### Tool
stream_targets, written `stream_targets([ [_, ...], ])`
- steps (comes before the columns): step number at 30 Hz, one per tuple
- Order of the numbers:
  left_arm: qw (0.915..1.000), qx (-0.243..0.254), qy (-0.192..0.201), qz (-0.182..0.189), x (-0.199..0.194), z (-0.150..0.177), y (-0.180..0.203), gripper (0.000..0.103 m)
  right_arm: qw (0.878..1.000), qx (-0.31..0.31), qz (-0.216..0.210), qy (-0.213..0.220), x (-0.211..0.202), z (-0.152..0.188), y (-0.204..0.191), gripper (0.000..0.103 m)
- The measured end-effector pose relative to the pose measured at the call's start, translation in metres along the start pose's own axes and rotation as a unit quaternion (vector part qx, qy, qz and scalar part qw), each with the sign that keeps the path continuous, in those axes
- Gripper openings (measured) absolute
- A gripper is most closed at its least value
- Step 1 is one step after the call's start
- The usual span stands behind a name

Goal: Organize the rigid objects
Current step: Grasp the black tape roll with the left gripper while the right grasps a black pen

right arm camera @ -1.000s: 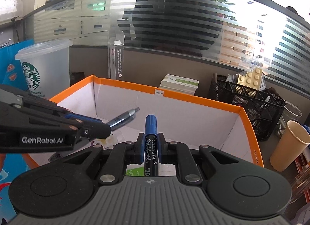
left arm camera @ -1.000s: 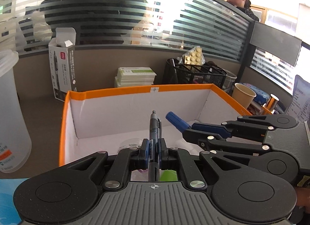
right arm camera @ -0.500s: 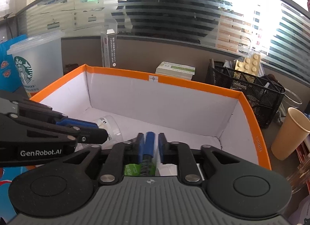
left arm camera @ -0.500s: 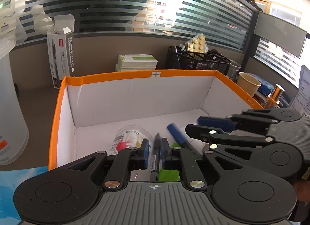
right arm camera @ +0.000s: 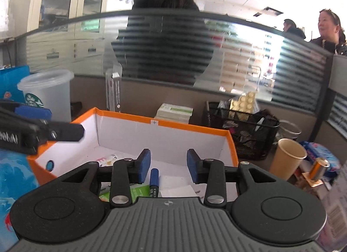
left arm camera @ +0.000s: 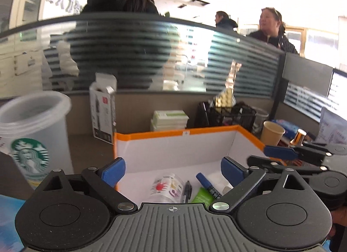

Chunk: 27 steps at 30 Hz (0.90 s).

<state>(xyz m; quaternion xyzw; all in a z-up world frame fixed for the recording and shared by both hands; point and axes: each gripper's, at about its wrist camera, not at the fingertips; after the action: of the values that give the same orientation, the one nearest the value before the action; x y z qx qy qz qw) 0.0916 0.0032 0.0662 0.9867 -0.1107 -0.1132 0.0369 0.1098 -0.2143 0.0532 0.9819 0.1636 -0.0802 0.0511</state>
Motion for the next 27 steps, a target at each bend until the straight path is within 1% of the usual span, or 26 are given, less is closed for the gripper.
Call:
stream_targets([
  [3, 0.9999, 0.001, 0.011, -0.013, -0.018, 0.000, -0.005, 0.099, 1.000, -0.002, 0.004, 0.018, -0.022, 0.001, -0.005, 0.035],
  [5, 0.9998, 0.004, 0.010, -0.017, -0.028, 0.006, -0.010, 0.099, 1.000, -0.003, 0.006, 0.026, -0.038, 0.005, -0.009, 0.035],
  [8, 0.9995, 0.008, -0.006, -0.030, -0.040, 0.026, -0.021, 0.099, 1.000, 0.000, -0.001, 0.024, -0.057, 0.019, -0.018, 0.035],
  [11, 0.9983, 0.009, -0.042, -0.040, -0.046, 0.055, -0.031, 0.100, 1.000, -0.001, -0.014, 0.000, -0.066, 0.039, -0.029, 0.038],
  [12, 0.9975, 0.010, -0.056, -0.041, -0.046, 0.064, -0.033, 0.100, 1.000, 0.000, -0.014, -0.011, -0.066, 0.048, -0.032, 0.040],
  [15, 0.9956, 0.013, -0.081, -0.046, -0.048, 0.087, -0.039, 0.100, 0.999, 0.003, -0.010, -0.047, -0.066, 0.072, -0.040, 0.040],
  [17, 0.9948, 0.016, -0.085, -0.053, -0.048, 0.096, -0.040, 0.100, 0.998, 0.007, -0.002, -0.059, -0.067, 0.083, -0.042, 0.040],
  [19, 0.9945, 0.022, -0.091, -0.047, -0.048, 0.103, -0.038, 0.100, 0.998, 0.014, 0.008, -0.065, -0.071, 0.090, -0.043, 0.040],
  [23, 0.9937, 0.039, -0.098, -0.039, -0.045, 0.111, -0.035, 0.100, 0.996, 0.027, 0.014, -0.078, -0.077, 0.101, -0.041, 0.042],
  [27, 0.9939, 0.033, -0.104, -0.021, -0.042, 0.116, -0.033, 0.100, 0.995, 0.053, 0.008, -0.081, -0.081, 0.106, -0.040, 0.053],
])
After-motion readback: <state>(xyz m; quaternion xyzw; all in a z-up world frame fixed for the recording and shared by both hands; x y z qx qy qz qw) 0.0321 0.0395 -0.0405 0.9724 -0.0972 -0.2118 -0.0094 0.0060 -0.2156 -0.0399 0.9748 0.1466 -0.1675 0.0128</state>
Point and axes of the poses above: each gripper's, at about its wrist camera, not at the fingertips, and x roughly the way its jaws point, y to its right, z to its underside, and after that the axes turned 13 degrees about y, right-handed
